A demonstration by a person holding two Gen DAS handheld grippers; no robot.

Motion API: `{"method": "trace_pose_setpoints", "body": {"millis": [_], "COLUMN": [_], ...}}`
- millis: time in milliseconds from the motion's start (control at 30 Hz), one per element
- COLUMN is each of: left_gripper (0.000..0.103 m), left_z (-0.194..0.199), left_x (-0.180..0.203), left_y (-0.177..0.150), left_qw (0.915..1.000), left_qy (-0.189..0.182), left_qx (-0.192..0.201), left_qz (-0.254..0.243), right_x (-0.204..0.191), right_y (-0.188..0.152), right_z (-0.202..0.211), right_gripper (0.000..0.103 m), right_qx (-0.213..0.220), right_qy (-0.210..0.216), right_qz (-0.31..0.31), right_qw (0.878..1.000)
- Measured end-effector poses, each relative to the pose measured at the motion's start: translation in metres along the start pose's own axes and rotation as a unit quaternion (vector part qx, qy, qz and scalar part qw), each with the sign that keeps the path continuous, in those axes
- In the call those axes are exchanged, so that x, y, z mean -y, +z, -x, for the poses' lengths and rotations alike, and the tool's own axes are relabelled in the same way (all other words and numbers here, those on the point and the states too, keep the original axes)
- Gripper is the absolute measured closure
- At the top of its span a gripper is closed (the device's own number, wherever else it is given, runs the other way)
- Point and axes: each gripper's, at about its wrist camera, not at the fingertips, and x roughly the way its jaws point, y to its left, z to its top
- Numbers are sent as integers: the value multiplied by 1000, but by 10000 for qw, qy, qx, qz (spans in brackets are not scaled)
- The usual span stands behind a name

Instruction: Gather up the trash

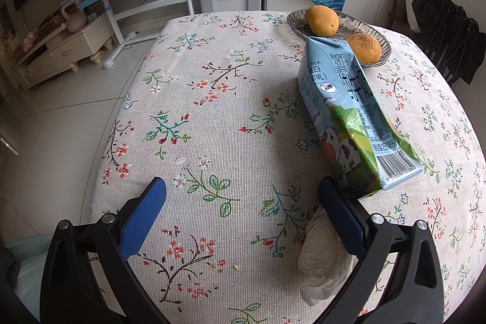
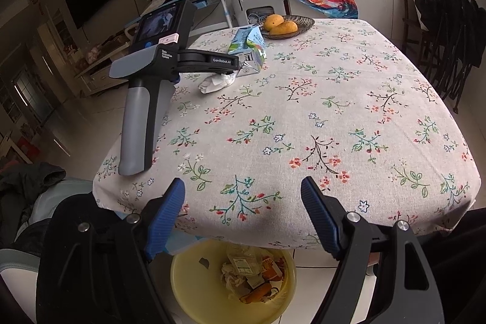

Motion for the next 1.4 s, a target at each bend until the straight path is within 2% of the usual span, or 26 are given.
{"method": "trace_pose_setpoints", "body": {"millis": [1400], "left_gripper": [6], "left_z": [0], "left_x": [0], "left_y": [0], "left_qw": [10000], "left_qy": [0], "left_qx": [0], "left_qz": [1], "right_x": [3], "right_y": [0], "right_z": [6], "right_gripper": [27], "right_qx": [71], "right_qy": [4], "right_qz": [-35], "right_qw": [10000]}}
